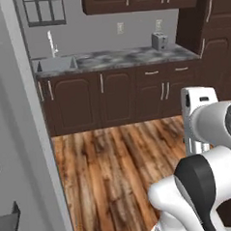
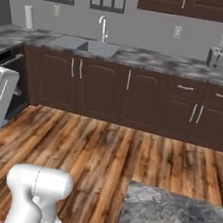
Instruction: Place the chicken drumstick on the counter behind the older chicken drumstick on the same shelf of the fridge to maintain FIFO order. Close the fridge door when finished.
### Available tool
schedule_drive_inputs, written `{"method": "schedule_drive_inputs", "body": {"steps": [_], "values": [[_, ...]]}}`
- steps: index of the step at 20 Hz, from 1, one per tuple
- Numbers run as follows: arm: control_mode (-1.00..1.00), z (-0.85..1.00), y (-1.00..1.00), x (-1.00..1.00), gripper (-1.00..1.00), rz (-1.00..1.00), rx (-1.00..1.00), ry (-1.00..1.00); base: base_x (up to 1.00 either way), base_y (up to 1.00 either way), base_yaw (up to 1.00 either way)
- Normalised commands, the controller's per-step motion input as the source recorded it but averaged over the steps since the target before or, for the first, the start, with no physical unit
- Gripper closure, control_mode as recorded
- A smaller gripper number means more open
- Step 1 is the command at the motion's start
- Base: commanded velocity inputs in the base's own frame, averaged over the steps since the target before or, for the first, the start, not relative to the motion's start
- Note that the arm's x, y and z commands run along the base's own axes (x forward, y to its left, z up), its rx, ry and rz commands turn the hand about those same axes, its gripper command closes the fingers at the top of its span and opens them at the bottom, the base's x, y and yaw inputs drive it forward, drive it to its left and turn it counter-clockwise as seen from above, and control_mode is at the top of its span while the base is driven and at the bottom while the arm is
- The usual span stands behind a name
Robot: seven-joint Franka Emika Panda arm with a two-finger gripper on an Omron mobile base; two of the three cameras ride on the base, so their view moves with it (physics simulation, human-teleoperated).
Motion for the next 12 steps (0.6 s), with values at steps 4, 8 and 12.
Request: {"method": "schedule_drive_inputs", "body": {"steps": [4, 8, 12], "values": [[1.00, 0.00, 0.00, 0.00, -1.00, 0.00, 0.00, 0.00, 1.00, 0.00, 0.20], [1.00, 0.00, 0.00, 0.00, -1.00, 0.00, 0.00, 0.00, 0.98, 0.00, 0.44], [1.00, 0.00, 0.00, 0.00, -1.00, 0.00, 0.00, 0.00, 0.66, 0.00, 0.73]]}}
